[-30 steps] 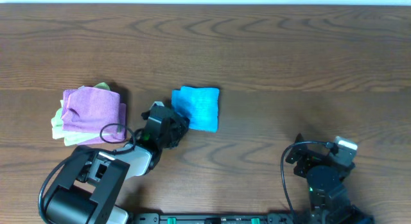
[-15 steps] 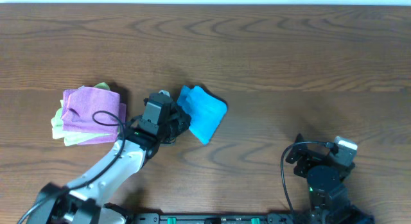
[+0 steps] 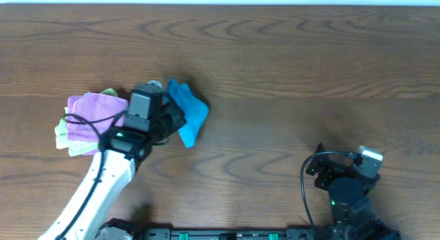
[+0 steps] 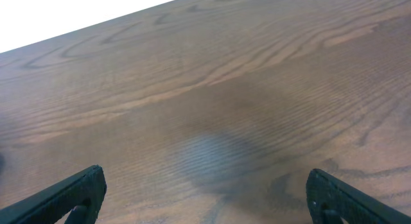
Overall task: Fold the cloth
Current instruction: 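Lift the blue cloth and carry it left onto the cloth stack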
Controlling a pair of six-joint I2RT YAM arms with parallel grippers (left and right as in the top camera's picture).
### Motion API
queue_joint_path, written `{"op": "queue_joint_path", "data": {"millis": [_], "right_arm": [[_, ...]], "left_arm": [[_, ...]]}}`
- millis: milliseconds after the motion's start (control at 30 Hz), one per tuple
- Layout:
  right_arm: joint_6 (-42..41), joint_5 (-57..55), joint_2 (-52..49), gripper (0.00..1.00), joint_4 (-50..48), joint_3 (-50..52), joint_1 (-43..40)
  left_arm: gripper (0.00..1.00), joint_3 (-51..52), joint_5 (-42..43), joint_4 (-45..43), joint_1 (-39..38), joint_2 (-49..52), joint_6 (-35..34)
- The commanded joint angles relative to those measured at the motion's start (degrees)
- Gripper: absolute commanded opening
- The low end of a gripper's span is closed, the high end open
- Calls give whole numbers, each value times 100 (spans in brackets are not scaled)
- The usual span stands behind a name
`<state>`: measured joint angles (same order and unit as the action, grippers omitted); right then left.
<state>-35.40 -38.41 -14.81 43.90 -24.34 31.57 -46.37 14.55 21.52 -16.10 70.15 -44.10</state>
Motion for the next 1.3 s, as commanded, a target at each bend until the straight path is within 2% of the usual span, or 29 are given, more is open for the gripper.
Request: {"op": "queue_joint_path", "data": {"millis": [0, 567, 1267], "right_arm": [[-57, -98, 39, 99, 9, 26, -33], [-57, -101, 39, 99, 9, 26, -33], [-57, -98, 39, 99, 9, 26, -33]], "left_arm": [[6, -201, -81, 168, 251, -162, 372], [6, -1226, 94, 881, 1403, -278, 1093], [6, -1244, 850, 1300, 3241, -280, 1414]]}}
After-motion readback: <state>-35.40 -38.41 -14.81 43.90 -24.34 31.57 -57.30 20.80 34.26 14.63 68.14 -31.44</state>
